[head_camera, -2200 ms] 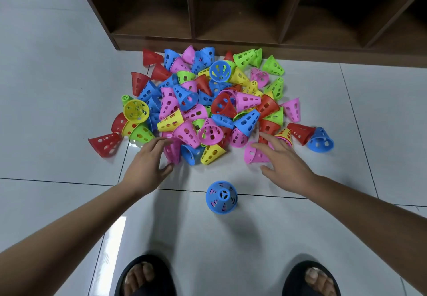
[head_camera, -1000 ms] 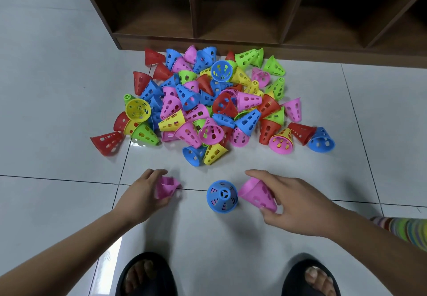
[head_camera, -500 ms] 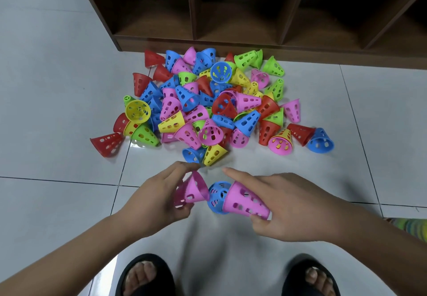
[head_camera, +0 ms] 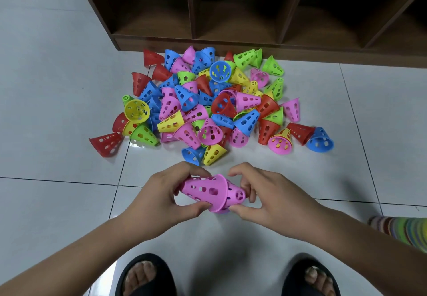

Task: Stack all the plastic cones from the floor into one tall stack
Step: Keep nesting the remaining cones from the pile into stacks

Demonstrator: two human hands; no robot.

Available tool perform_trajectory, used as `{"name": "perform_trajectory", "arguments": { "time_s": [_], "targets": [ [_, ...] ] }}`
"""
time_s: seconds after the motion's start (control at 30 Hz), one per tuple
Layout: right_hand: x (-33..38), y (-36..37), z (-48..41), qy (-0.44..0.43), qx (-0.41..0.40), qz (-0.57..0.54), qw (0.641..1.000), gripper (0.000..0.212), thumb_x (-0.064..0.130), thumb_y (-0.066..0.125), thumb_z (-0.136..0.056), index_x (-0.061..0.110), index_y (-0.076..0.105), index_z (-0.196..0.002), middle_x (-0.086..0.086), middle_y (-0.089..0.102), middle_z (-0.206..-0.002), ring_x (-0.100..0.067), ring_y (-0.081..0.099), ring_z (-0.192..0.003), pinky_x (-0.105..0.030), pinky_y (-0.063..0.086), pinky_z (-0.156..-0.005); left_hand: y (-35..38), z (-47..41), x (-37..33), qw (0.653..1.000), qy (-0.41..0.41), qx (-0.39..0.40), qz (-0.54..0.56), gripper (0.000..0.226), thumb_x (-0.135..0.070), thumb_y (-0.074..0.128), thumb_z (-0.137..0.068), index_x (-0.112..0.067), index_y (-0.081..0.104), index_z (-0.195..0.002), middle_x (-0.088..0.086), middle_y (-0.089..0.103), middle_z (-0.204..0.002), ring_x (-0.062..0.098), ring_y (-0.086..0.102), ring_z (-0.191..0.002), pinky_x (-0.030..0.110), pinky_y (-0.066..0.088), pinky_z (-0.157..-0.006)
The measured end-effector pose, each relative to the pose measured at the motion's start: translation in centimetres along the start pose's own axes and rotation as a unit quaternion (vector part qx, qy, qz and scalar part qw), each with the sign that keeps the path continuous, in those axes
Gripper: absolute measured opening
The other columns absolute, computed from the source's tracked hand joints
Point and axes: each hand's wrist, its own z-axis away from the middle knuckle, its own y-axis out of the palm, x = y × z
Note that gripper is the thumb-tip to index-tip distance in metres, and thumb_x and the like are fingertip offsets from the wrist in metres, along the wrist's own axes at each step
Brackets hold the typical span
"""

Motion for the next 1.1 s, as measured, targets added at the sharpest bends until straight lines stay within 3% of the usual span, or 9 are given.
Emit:
{"name": "perform_trajectory", "arguments": {
  "time_s": [0.1,0.2,0.37,0.6,0.73,0.9,1.0,1.1],
  "targets": [
    [-0.3,0.5,-0.1,0.013,-0.021,-0.037,0.999,0.052,0.044,0.080,-0.088,0.045,0.045,-0.127,0.014,0.061,-0.094,-0.008,0.063,-0.094,-0.023,0.052,-0.075,0.3,0.0,-0.3,1.000,0.000,-0.023,0.022,0.049,-0.036,0.094,-0.082,-0.035,0.067,-0.123,-0.011,0.071,-0.116,0.023,0.070,-0.098,0.040,0.057,-0.071],
    [-0.6,1.1,-0.1,0.013,-0.023,-0.056,0.998,0.051,0.038,0.082,-0.089,0.041,0.048,-0.128,0.014,0.065,-0.097,-0.008,0.066,-0.096,-0.025,0.054,-0.080,0.5,-0.2,-0.8,0.999,0.006,-0.035,0.025,0.052,-0.038,0.095,-0.081,-0.031,0.069,-0.125,-0.011,0.071,-0.119,0.024,0.070,-0.102,0.041,0.059,-0.075],
    [-0.9,2.1,0.0,0.008,-0.021,-0.077,0.997,0.052,0.042,0.081,-0.090,0.041,0.049,-0.131,0.017,0.067,-0.109,-0.006,0.066,-0.103,-0.033,0.057,-0.086,1.6,-0.8,-0.9,0.999,0.034,-0.025,-0.019,0.050,-0.045,0.092,-0.083,-0.031,0.068,-0.125,-0.016,0.065,-0.120,0.018,0.064,-0.109,0.035,0.057,-0.081],
    [-1.7,2.5,0.3,0.009,-0.040,0.013,0.999,0.077,0.059,0.080,-0.081,0.046,0.038,-0.144,0.026,0.041,-0.130,0.000,0.052,-0.119,-0.032,0.055,-0.093,3.8,-1.5,0.2,0.997,0.019,0.033,-0.068,0.053,-0.050,0.087,-0.083,-0.040,0.064,-0.130,-0.021,0.056,-0.121,0.010,0.055,-0.113,0.028,0.052,-0.091],
    [-1.7,3.2,0.4,-0.009,-0.039,-0.001,0.999,0.075,0.053,0.078,-0.085,0.046,0.037,-0.147,0.025,0.040,-0.138,0.000,0.052,-0.125,-0.034,0.054,-0.098,5.9,-1.2,1.7,0.995,-0.055,0.069,-0.036,0.065,-0.053,0.084,-0.084,-0.040,0.055,-0.140,-0.019,0.052,-0.129,0.005,0.056,-0.117,0.024,0.054,-0.097],
    [-1.3,3.5,0.6,-0.042,-0.044,-0.009,0.998,0.071,0.052,0.070,-0.095,0.046,0.032,-0.155,0.025,0.038,-0.146,0.000,0.047,-0.135,-0.031,0.050,-0.105,7.3,-0.2,3.1,0.978,-0.181,0.095,0.052,0.078,-0.059,0.086,-0.081,-0.043,0.044,-0.145,-0.024,0.065,-0.131,-0.005,0.065,-0.116,0.025,0.057,-0.097],
    [-1.3,3.9,0.0,-0.066,-0.032,0.034,0.997,0.061,0.047,0.062,-0.102,0.044,0.033,-0.156,0.023,0.039,-0.149,-0.002,0.045,-0.137,-0.034,0.050,-0.105,8.0,0.1,2.8,0.952,-0.260,0.112,0.115,0.072,-0.060,0.085,-0.081,-0.049,0.045,-0.141,-0.026,0.069,-0.125,-0.014,0.066,-0.106,0.011,0.053,-0.087],
    [-1.9,4.4,-0.6,-0.083,-0.014,0.087,0.993,0.052,0.037,0.059,-0.102,0.037,0.040,-0.150,0.018,0.044,-0.146,-0.008,0.046,-0.134,-0.036,0.050,-0.103,8.9,0.1,2.4,0.932,-0.303,0.112,0.165,0.074,-0.059,0.087,-0.079,-0.050,0.046,-0.140,-0.025,0.070,-0.124,-0.014,0.067,-0.105,0.006,0.048,-0.078]
  ]
}}
